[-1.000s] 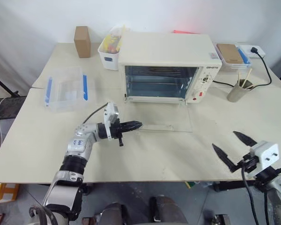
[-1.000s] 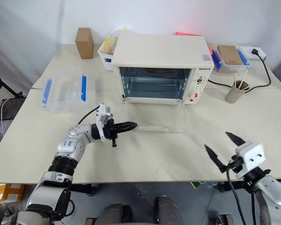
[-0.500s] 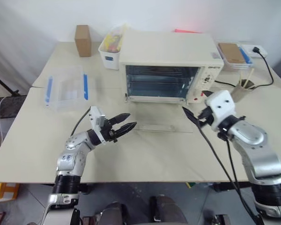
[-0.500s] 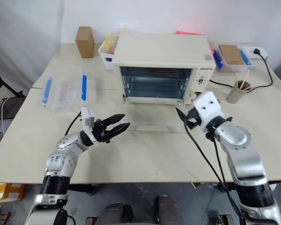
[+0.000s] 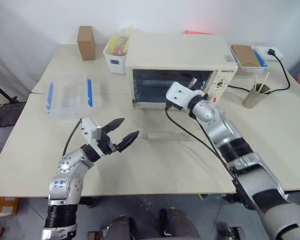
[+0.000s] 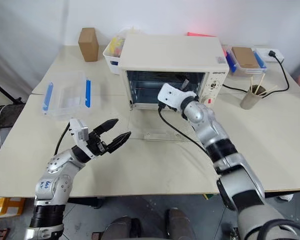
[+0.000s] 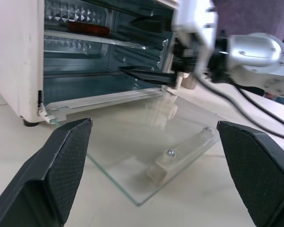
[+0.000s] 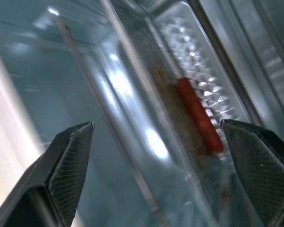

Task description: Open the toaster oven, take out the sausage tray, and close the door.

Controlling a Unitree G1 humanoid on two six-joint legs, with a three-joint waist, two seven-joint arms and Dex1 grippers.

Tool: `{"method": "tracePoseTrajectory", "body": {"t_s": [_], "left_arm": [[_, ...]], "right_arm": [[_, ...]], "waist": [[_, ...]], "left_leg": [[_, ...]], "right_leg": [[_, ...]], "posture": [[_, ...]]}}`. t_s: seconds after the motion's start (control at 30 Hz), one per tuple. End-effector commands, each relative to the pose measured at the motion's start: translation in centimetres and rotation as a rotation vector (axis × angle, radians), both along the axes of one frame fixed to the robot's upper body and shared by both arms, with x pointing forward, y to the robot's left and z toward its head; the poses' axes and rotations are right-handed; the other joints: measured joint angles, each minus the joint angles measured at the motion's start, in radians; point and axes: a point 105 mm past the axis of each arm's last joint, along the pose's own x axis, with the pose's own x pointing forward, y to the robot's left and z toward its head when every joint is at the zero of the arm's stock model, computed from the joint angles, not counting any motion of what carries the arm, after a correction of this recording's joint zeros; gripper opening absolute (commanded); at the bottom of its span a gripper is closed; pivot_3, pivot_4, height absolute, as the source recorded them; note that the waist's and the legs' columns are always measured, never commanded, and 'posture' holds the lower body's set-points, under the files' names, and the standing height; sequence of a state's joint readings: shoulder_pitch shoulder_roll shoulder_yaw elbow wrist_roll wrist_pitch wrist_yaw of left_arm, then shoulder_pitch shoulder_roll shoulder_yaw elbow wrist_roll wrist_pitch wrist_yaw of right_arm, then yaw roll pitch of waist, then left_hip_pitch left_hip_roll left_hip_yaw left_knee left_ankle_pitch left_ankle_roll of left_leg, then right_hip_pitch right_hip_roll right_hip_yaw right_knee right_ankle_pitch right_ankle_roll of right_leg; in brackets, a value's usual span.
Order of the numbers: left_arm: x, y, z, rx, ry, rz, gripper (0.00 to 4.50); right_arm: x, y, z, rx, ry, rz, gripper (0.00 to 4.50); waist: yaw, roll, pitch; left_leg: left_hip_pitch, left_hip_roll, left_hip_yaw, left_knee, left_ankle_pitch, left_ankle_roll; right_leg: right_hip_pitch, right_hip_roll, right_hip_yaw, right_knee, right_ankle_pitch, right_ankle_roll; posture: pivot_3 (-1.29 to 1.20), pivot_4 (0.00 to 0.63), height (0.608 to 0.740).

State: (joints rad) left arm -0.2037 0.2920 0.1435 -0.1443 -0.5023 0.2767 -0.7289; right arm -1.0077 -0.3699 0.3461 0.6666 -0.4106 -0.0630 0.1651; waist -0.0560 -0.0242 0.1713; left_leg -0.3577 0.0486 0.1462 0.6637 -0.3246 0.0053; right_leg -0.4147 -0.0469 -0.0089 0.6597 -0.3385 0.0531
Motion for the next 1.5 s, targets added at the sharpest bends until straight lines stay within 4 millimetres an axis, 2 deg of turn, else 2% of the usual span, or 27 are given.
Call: {"method": "tracePoseTrajectory", "body": {"t_s": [0.03,0.1,0.37,0.43,0.53,0.63,0.87,0.97,1.13,1.23,1.5], "left_arm": [[0.3,-0.3,1.2,-0.016,-0.043,0.001,4.5],[0.9,-0.3,1.6,-0.028,-0.048,0.002,4.5],[2.4,-0.7,2.7,-0.047,-0.058,-0.023,4.5],[3.4,-1.1,3.5,-0.05,-0.07,-0.048,4.5],[5.7,-2.0,5.4,-0.049,-0.099,-0.1,4.5],[7.5,-2.2,7.5,-0.084,-0.128,-0.115,4.5],[9.0,-2.1,9.5,-0.113,-0.129,-0.145,4.5],[9.3,-1.9,9.8,-0.117,-0.115,-0.144,4.5],[9.6,-1.4,9.8,-0.113,-0.09,-0.156,4.5],[10.0,-1.1,10.1,-0.121,-0.088,-0.151,4.5],[10.7,-1.2,10.0,-0.131,-0.068,-0.162,4.5]], "right_arm": [[1.0,-0.2,1.1,-0.021,-0.043,-0.044,4.11],[1.5,-0.4,1.0,-0.023,-0.035,-0.068,3.58],[1.7,-0.1,1.5,-0.045,-0.075,-0.055,0.77],[1.6,0.2,1.7,-0.052,-0.092,-0.048,0.2],[1.3,0.5,1.9,-0.073,-0.114,-0.03,0.15],[1.2,0.9,2.0,-0.103,-0.133,-0.012,0.1],[0.6,1.3,2.8,-0.143,-0.185,0.028,0.1],[0.2,1.7,2.9,-0.157,-0.193,0.052,0.1],[-1.1,2.3,2.8,-0.207,-0.202,0.102,0.1],[-2.6,2.2,2.3,-0.242,-0.195,0.138,0.1],[-6.3,0.5,0.7,-0.266,-0.141,0.135,0.1]], "waist": [[-0.002,0.0,0.0],[-0.004,0.0,0.0],[-0.007,0.001,0.001],[-0.007,0.001,0.001],[-0.006,0.001,0.001],[-0.017,0.001,0.001],[-0.031,0.001,0.001],[-0.031,0.001,0.001],[-0.032,0.001,0.001],[-0.031,0.001,0.001],[-0.027,0.001,0.001]], "left_leg": [[0.0,0.0,0.0,0.0,0.0,0.0],[0.0,0.0,0.0,0.0,0.0,0.0],[0.0,0.0,0.0,0.0,0.0,-0.001],[0.0,0.001,0.0,0.0,0.001,-0.001],[-0.001,0.0,0.0,0.001,0.001,-0.002],[-0.001,0.0,0.0,0.001,0.001,-0.002],[-0.005,0.002,0.0,-0.003,0.001,-0.002],[-0.016,0.001,0.0,0.001,0.002,-0.002],[-0.016,0.002,0.001,0.002,0.002,-0.002],[-0.016,0.001,0.001,0.002,0.002,-0.003],[-0.014,0.001,0.003,0.003,0.003,-0.005]], "right_leg": [[0.0,0.0,0.0,0.0,0.0,0.0],[0.0,0.0,0.0,0.0,0.0,0.0],[0.0,0.0,0.0,0.001,0.0,0.0],[-0.001,0.001,0.0,0.001,0.0,0.0],[-0.001,0.001,-0.001,0.001,0.0,0.0],[-0.001,0.001,0.0,0.001,0.0,0.0],[-0.006,0.002,-0.001,0.004,0.0,0.0],[-0.017,0.002,-0.001,0.009,0.0,0.0],[-0.019,0.002,-0.001,0.013,0.0,0.0],[-0.02,0.002,0.0,0.013,0.0,0.0],[-0.019,0.002,0.001,0.015,0.0,0.0]], "posture": [[0.0,0.15,0.74],[0.0,0.15,0.74],[0.0,0.15,0.74],[0.0,0.15,0.74],[0.0,0.15,0.74],[0.0,0.15,0.74],[0.0,0.15,0.74],[0.0,0.15,0.74],[0.0,0.15,0.74],[0.0,0.15,0.74],[0.0,0.15,0.74]]}}
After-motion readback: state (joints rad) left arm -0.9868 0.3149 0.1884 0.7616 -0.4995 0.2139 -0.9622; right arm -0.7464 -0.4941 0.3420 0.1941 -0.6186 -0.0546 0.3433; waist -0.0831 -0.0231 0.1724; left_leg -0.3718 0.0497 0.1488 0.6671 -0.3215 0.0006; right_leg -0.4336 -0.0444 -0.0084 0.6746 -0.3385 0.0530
